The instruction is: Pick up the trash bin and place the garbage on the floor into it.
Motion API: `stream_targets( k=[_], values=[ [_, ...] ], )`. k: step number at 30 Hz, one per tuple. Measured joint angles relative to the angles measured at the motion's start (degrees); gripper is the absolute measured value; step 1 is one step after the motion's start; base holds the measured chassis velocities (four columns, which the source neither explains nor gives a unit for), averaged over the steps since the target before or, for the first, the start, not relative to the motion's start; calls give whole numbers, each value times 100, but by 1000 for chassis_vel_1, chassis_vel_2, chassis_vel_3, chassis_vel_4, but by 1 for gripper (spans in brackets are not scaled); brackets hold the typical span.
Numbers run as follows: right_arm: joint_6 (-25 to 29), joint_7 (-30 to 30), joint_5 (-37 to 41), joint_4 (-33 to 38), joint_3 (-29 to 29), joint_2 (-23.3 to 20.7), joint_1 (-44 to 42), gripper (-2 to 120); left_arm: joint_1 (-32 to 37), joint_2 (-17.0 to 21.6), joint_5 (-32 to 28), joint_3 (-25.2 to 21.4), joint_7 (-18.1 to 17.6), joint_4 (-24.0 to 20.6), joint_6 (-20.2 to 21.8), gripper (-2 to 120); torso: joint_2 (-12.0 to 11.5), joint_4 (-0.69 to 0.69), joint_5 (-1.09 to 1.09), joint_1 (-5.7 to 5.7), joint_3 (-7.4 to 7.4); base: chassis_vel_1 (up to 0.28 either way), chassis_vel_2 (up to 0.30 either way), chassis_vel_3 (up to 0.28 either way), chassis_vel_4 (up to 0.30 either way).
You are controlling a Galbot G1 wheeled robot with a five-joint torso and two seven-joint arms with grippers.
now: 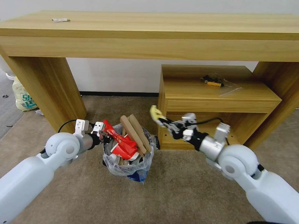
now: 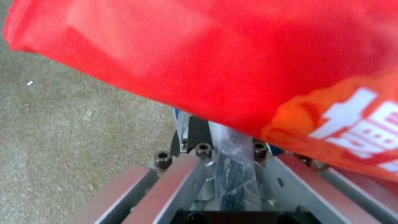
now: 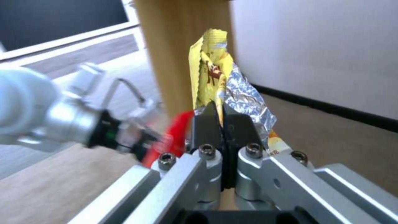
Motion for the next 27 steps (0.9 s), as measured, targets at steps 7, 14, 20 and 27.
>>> stream_targets(
  k=[7,14,20,27],
  values=[
    [-332,422,442,31,-1056,162,986,0,30,110,-46,-19,-5,-48,0,0,0,0,-1,0,0,0,0,0,0],
    [-460,648,556,-21,-1298,244,1063,0,70,152,-73,-27,-12,-99,0,0,0,0,0,0,0,0,0,0,0],
    [-506,849,600,-20,-1449,335,1002,0,98,117,-78,-27,-25,-114,0,0,0,-1,0,0,0,0,0,0,0],
    [-514,983,531,-311,-1604,525,1010,0,122,32,-74,-25,-57,-164,0,0,0,-1,1,0,0,0,0,0,0]
  ],
)
